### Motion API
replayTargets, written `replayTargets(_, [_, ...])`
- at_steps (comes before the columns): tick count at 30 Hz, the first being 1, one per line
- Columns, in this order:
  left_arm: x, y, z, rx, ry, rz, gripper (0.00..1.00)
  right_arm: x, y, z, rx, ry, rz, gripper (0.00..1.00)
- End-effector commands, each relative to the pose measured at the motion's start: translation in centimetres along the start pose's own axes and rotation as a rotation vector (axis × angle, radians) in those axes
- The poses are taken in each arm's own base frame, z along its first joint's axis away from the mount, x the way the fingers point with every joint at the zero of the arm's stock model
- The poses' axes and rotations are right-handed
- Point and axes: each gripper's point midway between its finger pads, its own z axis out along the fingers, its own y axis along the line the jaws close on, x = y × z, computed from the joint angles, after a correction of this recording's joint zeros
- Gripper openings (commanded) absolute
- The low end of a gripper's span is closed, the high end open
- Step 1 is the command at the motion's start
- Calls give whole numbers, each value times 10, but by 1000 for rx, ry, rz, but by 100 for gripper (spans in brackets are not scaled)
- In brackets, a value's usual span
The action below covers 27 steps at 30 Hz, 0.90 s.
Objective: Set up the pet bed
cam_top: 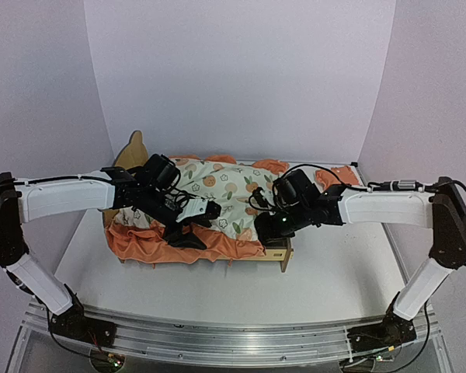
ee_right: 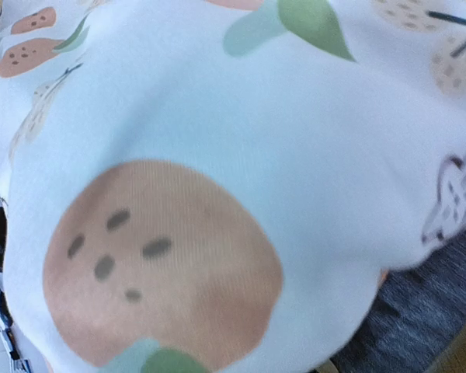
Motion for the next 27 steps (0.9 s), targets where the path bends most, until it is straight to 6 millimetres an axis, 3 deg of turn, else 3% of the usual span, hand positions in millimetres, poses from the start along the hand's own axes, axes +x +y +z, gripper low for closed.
replayTargets(1, [2, 15, 10, -100, 19, 107, 65, -9, 5, -42, 61, -52, 69, 36])
replayTargets(9, [8, 20, 26, -105, 15, 148, 50, 23, -13, -86, 189, -38, 156, 44])
replayTargets(12, [7, 20, 27, -101, 7, 144, 39, 33, -6, -93, 173, -35, 164, 44])
replayTargets(15, [6, 17, 27, -86, -4, 134, 25, 49, 20, -92, 124, -7, 92, 44])
replayTargets(18, [5, 18, 28, -86, -9, 118, 10, 62, 52, -86, 71, -5, 15, 46])
replayTargets(21, [3, 20, 29, -88, -13, 103, 1, 66, 71, -70, 30, -46, 0, 47])
replayTargets(27, [-10, 35, 30, -113, -43, 30, 0, 68, 98, -9, -103, -56, -42, 53])
